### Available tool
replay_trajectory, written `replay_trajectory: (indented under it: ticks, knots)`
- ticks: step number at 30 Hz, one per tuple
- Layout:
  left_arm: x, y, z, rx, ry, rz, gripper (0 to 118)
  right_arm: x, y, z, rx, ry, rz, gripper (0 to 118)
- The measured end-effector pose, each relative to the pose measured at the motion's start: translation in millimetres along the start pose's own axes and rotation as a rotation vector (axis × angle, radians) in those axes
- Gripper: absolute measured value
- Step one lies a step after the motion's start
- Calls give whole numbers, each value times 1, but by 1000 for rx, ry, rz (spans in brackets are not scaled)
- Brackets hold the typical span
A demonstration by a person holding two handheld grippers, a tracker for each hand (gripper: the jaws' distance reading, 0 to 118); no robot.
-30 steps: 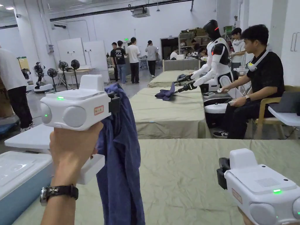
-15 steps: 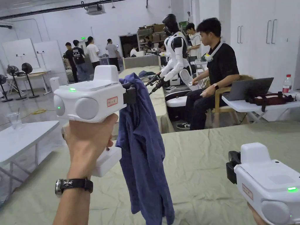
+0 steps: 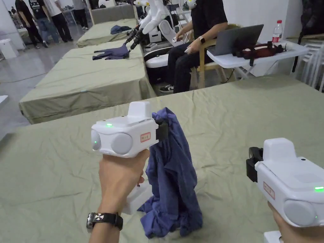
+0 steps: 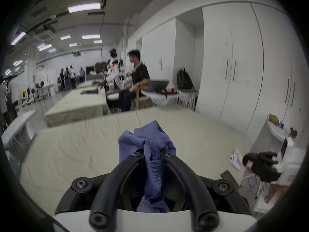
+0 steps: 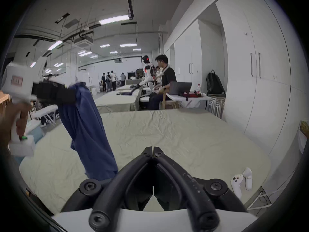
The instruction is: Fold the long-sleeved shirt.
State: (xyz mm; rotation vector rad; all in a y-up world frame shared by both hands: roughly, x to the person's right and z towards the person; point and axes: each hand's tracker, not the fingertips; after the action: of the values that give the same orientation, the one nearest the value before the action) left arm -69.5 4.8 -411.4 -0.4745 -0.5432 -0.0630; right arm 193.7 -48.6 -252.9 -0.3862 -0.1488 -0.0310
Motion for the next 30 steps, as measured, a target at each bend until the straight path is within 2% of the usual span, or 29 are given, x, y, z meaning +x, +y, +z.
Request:
replay_trajectory:
  ticks: [8,14,16,20,26,30]
  knots:
    - [21,-92,-101,-275,-121,21,15,11,-32,-31,-99,-20,-9,1]
    - [37,-119,-128,-358,-159,3,15,12,-38,-42,-128,-24,-1,1]
    - [38,-117,-132,-383,-158,1,19,12,-38,-41,-130,-25,2,1]
    - [38,-112,-112,-302,-120,-10,63,9,-34,-37,-130,-22,2,1]
    - [15,-98,-30,-146,-28,159,63,-6,-21,-23,-98,-6,38,1]
    - [-10,-108,36,-69,127,175,63,-21,-10,-10,-61,15,67,1]
